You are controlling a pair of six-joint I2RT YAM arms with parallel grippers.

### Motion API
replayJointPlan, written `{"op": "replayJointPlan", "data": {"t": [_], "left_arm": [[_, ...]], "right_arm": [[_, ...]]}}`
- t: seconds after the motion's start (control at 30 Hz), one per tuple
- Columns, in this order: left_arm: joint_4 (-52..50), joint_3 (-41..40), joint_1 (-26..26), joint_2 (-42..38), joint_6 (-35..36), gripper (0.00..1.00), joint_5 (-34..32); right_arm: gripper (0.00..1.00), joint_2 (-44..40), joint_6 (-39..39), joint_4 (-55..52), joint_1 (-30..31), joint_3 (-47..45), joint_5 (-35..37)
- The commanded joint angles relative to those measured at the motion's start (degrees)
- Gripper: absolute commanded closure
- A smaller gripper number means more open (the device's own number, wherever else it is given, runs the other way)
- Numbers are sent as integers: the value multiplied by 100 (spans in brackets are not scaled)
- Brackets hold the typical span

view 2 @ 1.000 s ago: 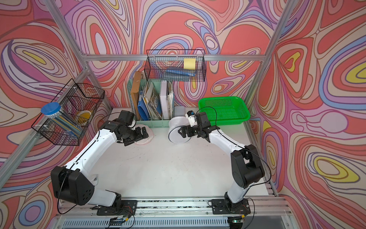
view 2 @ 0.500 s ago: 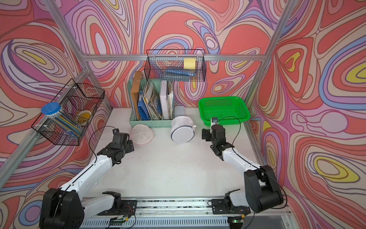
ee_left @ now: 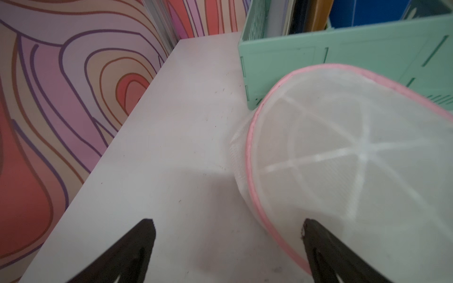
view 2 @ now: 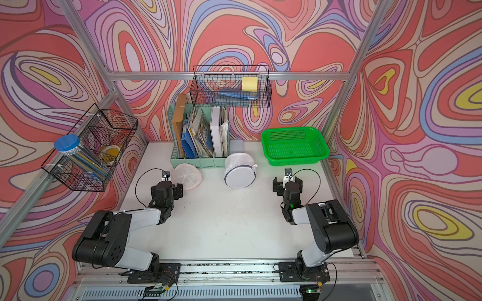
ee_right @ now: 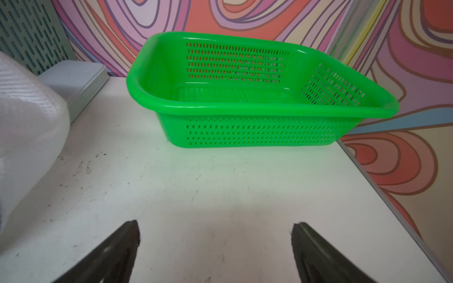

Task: Turn the laundry bag inside out
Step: Reset both arms

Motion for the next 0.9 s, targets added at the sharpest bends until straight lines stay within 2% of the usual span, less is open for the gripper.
{"op": "replayJointPlan", "data": {"t": [0.0,0.03,0.07,0.2,0.23,0.3,0.37,0.43,0.5,0.57,0.67,0.87], "left_arm": [[1086,-215,89,14,292,1,339],[1293,-320,106,20,316,1,430],[1179,-321,142,-25,260,1,490],[1227,-381,409,112,-15,1,867],[2047,-559,436,404,96,1,871],[1255,-366,432,161,14,1,973],[1906,-499,423,386,115,1,869],[1299,-357,426,201,5,1,904],[1813,-479,428,358,80,1,879],[1414,-383,418,242,37,1,904],[1715,-456,419,326,63,1,879],[1564,-421,419,280,57,1,905]], "right_arm": [[2,393,138,1084,-343,-60,-763],[2,472,90,1155,-345,-41,-819],[2,345,141,549,-369,119,-881],[2,445,264,346,-435,315,-780],[2,430,288,292,-431,328,-709],[2,449,293,302,-436,336,-686],[2,426,296,249,-435,338,-684],[2,431,294,269,-433,335,-685],[2,440,295,297,-435,336,-686],[2,435,289,286,-431,338,-688],[2,435,290,273,-434,336,-690],[2,435,292,278,-431,336,-692]]}}
